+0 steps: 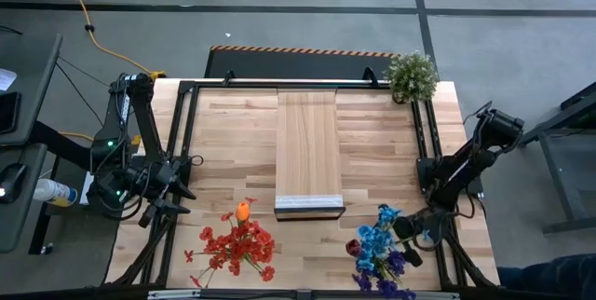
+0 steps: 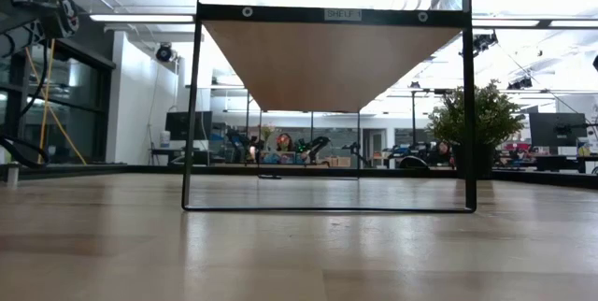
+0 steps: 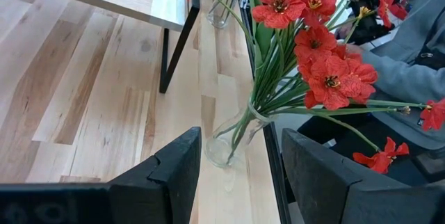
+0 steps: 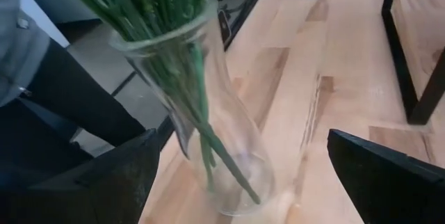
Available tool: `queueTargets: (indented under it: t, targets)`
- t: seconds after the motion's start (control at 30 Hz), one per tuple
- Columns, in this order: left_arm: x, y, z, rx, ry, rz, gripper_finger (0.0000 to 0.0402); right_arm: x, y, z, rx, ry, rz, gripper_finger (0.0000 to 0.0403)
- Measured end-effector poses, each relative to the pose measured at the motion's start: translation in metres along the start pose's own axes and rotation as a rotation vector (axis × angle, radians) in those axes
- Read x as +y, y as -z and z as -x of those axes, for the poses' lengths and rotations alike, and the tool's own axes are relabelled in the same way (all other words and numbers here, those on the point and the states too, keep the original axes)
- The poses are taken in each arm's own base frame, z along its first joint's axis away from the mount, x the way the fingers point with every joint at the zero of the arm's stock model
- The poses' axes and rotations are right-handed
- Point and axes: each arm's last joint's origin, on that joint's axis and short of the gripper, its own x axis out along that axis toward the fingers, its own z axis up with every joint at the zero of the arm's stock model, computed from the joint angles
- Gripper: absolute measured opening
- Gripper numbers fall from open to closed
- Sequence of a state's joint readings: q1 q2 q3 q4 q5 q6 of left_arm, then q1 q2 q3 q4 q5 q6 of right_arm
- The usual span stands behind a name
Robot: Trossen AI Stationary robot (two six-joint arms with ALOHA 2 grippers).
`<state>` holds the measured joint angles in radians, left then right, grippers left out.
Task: Pick and place flowers into a vace then onto a shelf
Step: Put the right transparent vase with the flowers on the shelf
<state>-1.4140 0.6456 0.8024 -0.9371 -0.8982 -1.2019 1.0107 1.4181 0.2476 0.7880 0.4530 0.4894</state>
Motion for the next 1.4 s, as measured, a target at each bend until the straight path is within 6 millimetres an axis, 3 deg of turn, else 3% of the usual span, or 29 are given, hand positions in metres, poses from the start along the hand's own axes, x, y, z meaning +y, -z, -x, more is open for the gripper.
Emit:
queueTargets:
  t: [0.67, 1.4]
  targets:
    - [0.0, 0.0, 0.0, 0.0, 0.0, 0.0, 0.0232, -0.004, 0.0, -0.002, 0.004, 0.036, 0.03, 0.04]
    - [0.0, 0.0, 0.0, 0.0, 0.0, 0.0, 0.0232, -0.005, 0.013, -0.02, -0.089, 0.042, 0.067, 0.0399]
